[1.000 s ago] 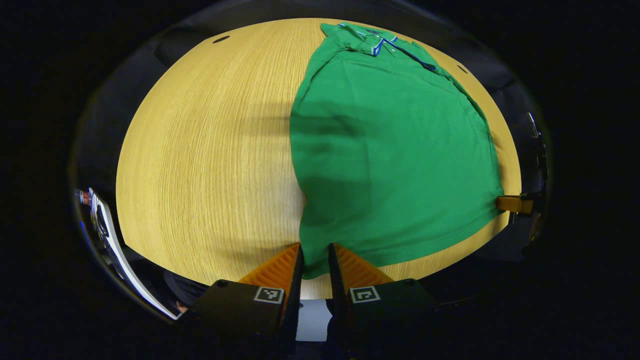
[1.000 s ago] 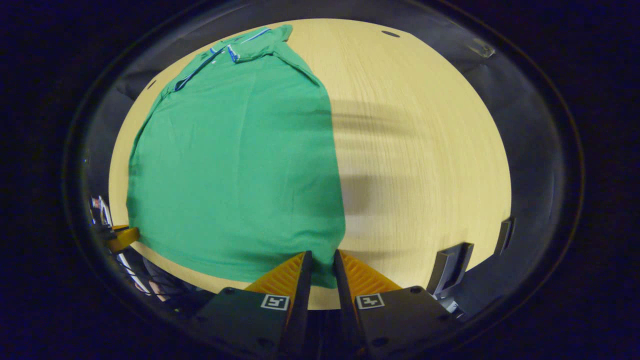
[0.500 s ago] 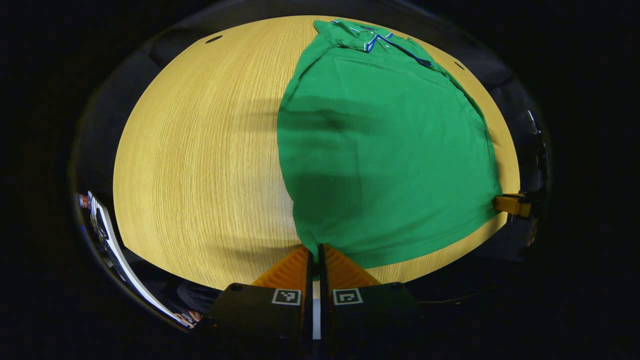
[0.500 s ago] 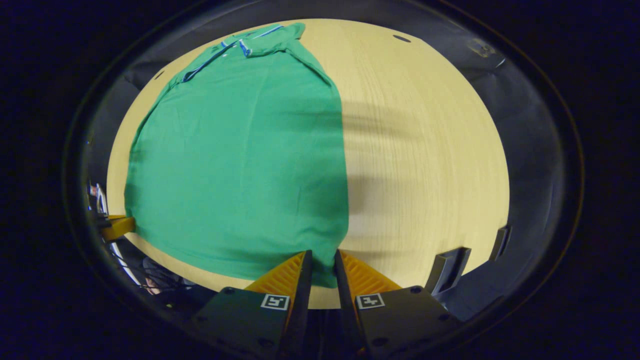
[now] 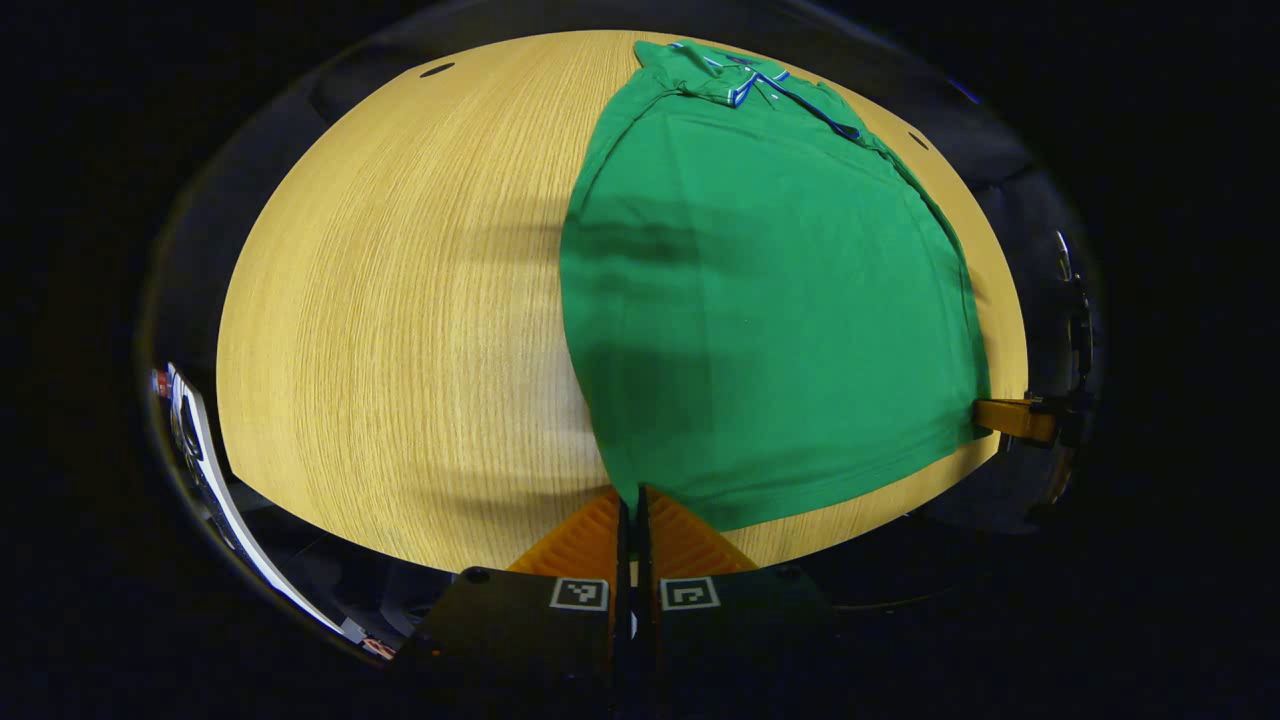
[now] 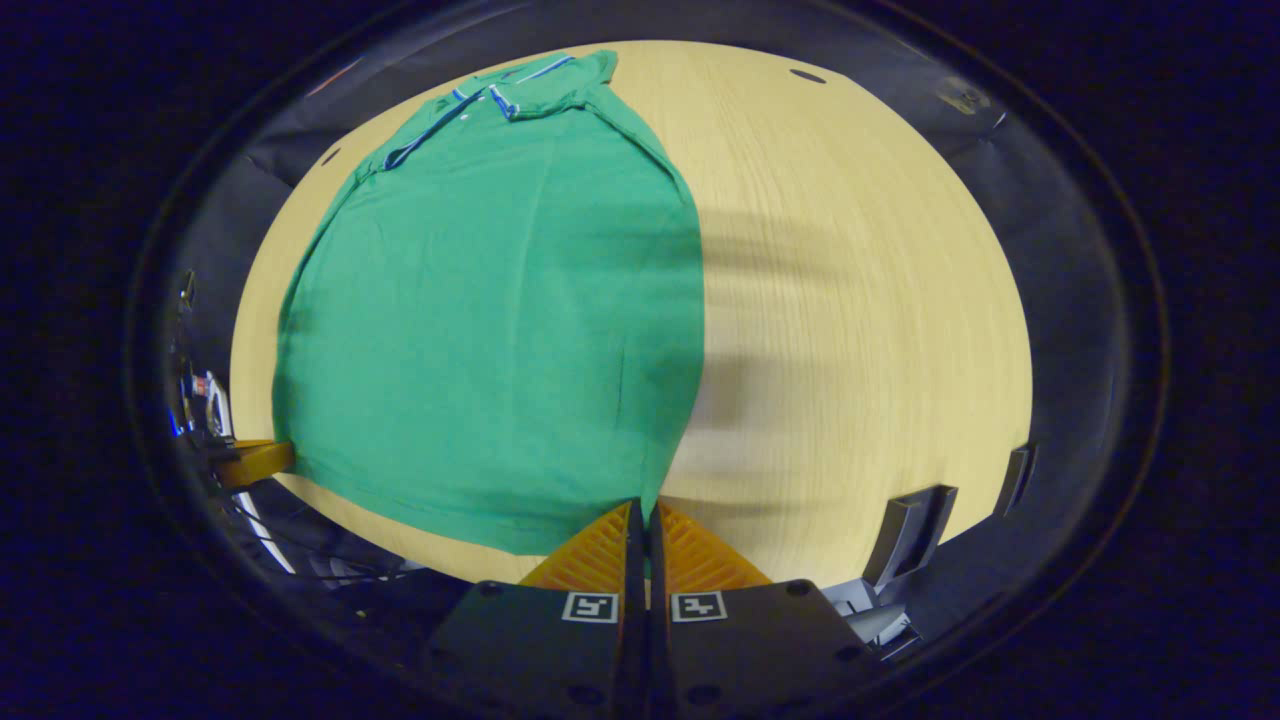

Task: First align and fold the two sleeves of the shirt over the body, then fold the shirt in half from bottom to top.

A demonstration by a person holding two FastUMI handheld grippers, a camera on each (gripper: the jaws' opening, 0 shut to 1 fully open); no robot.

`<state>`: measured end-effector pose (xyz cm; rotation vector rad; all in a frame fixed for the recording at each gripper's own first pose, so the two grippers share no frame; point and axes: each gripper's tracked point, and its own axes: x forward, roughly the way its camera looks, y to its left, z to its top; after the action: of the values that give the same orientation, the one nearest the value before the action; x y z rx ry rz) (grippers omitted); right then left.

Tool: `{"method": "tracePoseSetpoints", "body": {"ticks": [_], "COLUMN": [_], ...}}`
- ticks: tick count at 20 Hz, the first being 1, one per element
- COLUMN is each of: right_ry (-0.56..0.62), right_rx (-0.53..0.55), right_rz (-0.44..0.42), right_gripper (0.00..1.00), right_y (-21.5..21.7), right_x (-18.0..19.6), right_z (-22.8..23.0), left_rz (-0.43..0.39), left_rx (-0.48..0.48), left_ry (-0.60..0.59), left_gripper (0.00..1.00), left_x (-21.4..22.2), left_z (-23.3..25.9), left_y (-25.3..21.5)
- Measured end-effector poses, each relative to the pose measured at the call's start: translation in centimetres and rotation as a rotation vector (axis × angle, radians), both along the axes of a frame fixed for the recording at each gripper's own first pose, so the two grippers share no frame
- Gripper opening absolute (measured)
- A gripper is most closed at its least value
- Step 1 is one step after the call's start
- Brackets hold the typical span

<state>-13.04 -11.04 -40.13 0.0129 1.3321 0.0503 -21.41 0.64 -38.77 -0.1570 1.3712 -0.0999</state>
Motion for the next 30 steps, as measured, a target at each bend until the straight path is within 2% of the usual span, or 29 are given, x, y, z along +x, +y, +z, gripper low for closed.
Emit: {"method": "tracePoseSetpoints", "body": {"ticks": [8, 10, 11, 12, 13, 17, 19, 20, 25, 27, 28, 30], "right_ry": [-0.099, -0.14, -0.161, -0.182, -0.205, -0.29, -0.33, -0.346, -0.415, -0.462, -0.479, -0.504], "right_rx": [0.058, 0.069, 0.073, 0.077, 0.081, 0.08, 0.072, 0.063, 0.045, 0.035, 0.035, 0.03], "right_rz": [0.002, 0.001, 0.003, 0.008, 0.012, 0.018, 0.029, 0.039, 0.063, 0.068, 0.069, 0.071], "right_gripper": [0.05, 0.05, 0.01, 0.05, 0.01, 0.02, 0.08, 0.05, 0.05, 0.05, 0.08, 0.05], "right_y": [0.2, 0.4, 0.5, 0.6, 0.7, 0.7, 0.7, 0.6, 0.5, 0.5, 0.7, 0.9], "right_x": [1.6, 2.8, 3.4, 4.2, 5.0, 9.6, 12.3, 13.6, 20.2, 24.0, 25.6, 28.8], "right_z": [6.2, 8.1, 9.1, 10.1, 11.1, 14.7, 16.1, 16.7, 19.2, 20.3, 20.6, 20.7], "left_rz": [0.006, 0.015, 0.019, 0.026, 0.03, 0.026, 0.018, 0.014, 0.032, 0.046, 0.064, 0.081], "left_rx": [-0.051, -0.044, -0.042, -0.044, -0.044, -0.035, -0.016, -0.011, -0.005, 0.012, 0.02, 0.019], "left_ry": [-0.104, -0.154, -0.184, -0.213, -0.244, -0.346, -0.389, -0.4, -0.45, -0.474, -0.489, -0.495], "left_gripper": [0.04, 0.04, 0.04, 0.04, 0.04, 0.04, 0.04, 0.04, 0.04, 0.04, 0.03, 0.03], "left_x": [2.6, 4.1, 5.1, 6.0, 7.1, 12.3, 15.3, 16.6, 23.1, 26.3, 27.8, 30.4], "left_z": [4.1, 5.7, 6.7, 7.7, 8.8, 12.6, 13.7, 14.0, 15.3, 15.4, 15.5, 15.2], "left_y": [0.1, 0.6, 0.9, 0.9, 1.0, 1.4, 1.8, 1.9, 1.9, 2.4, 2.7, 2.9]}}
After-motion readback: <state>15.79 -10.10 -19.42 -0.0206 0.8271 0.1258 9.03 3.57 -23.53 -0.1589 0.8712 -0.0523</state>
